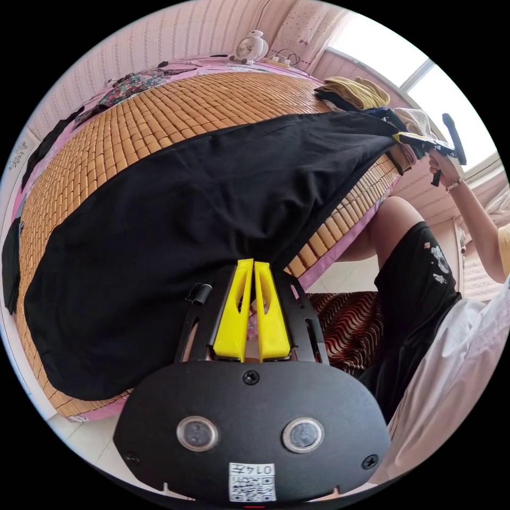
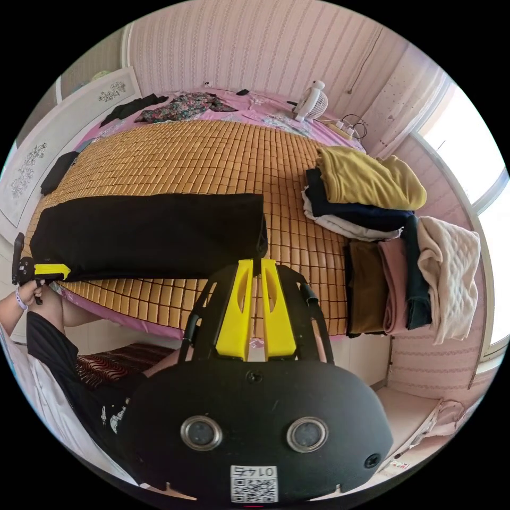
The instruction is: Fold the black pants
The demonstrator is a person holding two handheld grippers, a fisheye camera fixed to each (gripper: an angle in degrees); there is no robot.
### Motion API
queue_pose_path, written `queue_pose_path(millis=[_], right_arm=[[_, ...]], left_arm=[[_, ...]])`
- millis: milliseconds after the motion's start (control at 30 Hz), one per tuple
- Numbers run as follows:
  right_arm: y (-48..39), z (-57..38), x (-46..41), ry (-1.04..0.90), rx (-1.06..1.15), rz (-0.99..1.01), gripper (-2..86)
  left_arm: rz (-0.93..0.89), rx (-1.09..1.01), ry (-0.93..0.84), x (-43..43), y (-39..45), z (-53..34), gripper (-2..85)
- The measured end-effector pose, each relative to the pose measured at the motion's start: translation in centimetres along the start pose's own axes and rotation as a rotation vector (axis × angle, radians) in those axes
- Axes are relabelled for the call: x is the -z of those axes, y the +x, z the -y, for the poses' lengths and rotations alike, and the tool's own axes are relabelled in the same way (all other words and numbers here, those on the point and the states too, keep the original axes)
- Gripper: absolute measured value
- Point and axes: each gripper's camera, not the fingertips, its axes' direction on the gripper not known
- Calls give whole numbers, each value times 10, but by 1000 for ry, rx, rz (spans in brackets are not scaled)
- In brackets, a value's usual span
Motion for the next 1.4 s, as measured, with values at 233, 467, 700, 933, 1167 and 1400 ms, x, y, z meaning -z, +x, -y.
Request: queue_pose_path(millis=[233,467,700,933,1167,1400], right_arm=[[69,-69,-44,-186,-347,66,30],[41,-42,-34,-128,-233,110,54],[-129,65,-47,-33,434,350,70],[-248,119,-78,-92,778,395,58],[-252,135,-100,-139,694,426,10],[-242,146,-68,-95,707,489,2]], left_arm=[[-134,-79,21,1,19,-3,-6],[-199,42,123,31,-23,-23,-4],[66,151,289,82,-83,-21,47],[441,546,338,135,-183,-32,79],[448,900,271,134,-285,-65,94],[403,855,180,124,-298,-61,80]])
